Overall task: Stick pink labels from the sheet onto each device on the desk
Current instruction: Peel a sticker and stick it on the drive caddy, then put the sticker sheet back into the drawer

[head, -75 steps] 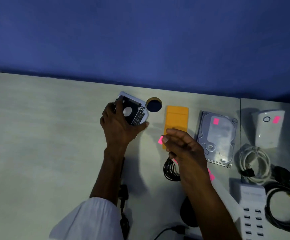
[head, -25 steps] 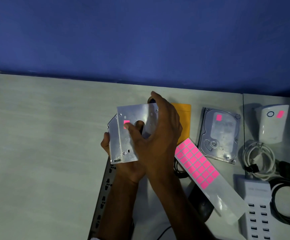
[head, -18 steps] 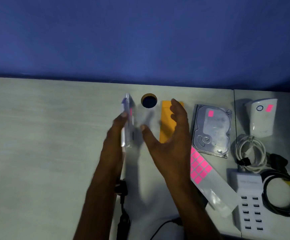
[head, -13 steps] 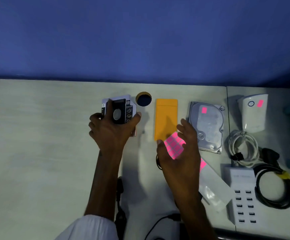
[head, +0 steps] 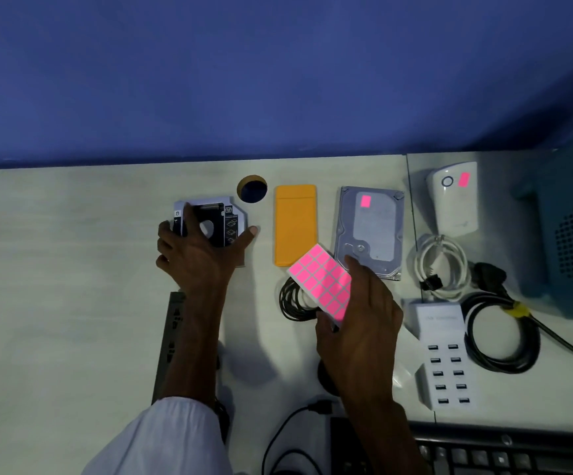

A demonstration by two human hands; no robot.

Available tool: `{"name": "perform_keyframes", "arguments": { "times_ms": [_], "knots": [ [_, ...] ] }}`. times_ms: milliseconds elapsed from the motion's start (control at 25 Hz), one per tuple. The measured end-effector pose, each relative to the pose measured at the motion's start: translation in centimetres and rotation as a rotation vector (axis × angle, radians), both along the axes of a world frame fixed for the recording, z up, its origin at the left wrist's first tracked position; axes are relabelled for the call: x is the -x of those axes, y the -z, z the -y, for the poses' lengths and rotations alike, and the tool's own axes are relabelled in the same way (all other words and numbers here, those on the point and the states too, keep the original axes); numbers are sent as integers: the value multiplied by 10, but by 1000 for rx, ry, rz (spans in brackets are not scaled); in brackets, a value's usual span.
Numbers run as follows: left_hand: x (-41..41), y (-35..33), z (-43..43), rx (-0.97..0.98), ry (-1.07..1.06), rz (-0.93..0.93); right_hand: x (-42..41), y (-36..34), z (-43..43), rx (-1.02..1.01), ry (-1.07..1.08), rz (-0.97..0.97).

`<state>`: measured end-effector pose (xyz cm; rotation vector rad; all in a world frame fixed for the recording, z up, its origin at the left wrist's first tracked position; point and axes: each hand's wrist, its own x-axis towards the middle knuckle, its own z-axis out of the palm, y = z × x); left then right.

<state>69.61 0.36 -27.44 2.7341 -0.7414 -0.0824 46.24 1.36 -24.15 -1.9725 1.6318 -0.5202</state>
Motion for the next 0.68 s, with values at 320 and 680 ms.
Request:
{"name": "perform_keyframes", "arguments": {
  "times_ms": [320, 680],
  "knots": [
    [70, -42, -34, 500, 176, -91, 19, -3, 5, 7, -8, 82],
    [206, -96, -36, 568, 138, -960, 62, -52, 5, 117, 59, 333]
  ]
}}
